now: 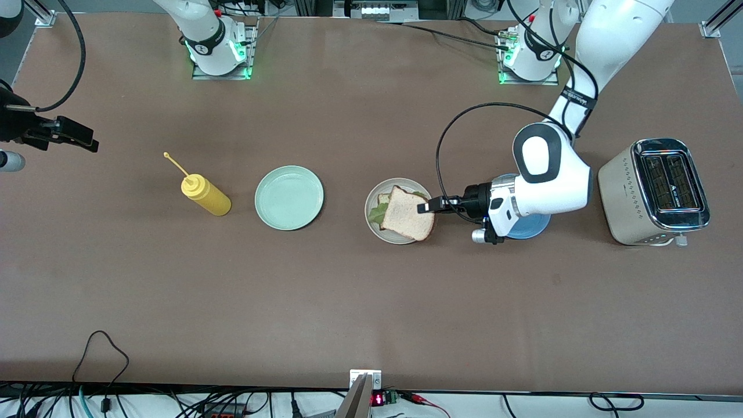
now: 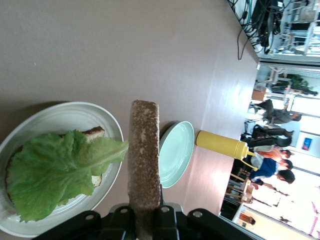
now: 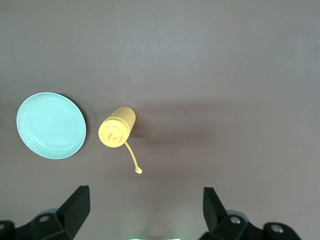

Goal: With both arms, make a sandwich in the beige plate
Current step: 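Lower the bread onto the lettuce with the left gripper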

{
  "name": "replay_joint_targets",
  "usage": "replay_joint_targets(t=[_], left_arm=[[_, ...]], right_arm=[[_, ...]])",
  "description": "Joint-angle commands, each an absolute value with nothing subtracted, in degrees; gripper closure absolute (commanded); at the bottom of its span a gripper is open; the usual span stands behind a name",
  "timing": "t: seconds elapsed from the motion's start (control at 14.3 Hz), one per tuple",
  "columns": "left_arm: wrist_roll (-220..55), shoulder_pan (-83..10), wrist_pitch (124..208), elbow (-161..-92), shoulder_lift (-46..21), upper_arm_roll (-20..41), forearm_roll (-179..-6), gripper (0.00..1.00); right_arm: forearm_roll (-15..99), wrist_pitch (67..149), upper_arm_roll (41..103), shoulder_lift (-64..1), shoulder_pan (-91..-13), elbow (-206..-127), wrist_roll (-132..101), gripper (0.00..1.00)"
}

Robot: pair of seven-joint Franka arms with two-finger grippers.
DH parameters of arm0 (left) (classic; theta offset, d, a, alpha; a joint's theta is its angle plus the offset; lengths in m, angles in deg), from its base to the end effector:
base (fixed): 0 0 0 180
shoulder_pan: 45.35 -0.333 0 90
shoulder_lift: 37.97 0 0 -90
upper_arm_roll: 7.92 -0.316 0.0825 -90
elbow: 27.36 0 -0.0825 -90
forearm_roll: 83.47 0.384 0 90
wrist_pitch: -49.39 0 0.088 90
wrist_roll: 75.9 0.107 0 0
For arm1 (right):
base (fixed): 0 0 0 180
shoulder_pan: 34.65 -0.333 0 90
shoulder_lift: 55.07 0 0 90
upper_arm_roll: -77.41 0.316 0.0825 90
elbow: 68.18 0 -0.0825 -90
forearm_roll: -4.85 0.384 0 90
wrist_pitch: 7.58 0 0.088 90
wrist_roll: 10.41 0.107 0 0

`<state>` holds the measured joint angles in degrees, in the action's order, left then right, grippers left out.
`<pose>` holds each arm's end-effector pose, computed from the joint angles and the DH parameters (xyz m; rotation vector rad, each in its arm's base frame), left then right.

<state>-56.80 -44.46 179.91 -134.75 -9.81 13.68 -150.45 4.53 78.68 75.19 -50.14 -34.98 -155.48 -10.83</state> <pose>0.5902 -0.2511 0.2761 2.1277 0.1925 -0.1483 0.5723 -0.0186 0.5927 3.1303 -0.0403 -0.1634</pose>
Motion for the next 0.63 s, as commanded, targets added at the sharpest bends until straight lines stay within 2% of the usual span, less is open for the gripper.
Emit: replay_joint_targets(t=[0.0,0.56], left_arm=[[-49.6,-44.2,181.7,-138.7,-11.9,13.3,-156.2,0.99],[-40.2,-44.2,182.1,-139.2,-7.9,13.3,-160.2,0.99]], right_arm=[[4.8,78.2,75.5,-50.5,-35.2,-155.6,-10.7,0.0],[4.8,78.2,75.5,-50.6,-36.1,-155.7,-10.7,0.0]])
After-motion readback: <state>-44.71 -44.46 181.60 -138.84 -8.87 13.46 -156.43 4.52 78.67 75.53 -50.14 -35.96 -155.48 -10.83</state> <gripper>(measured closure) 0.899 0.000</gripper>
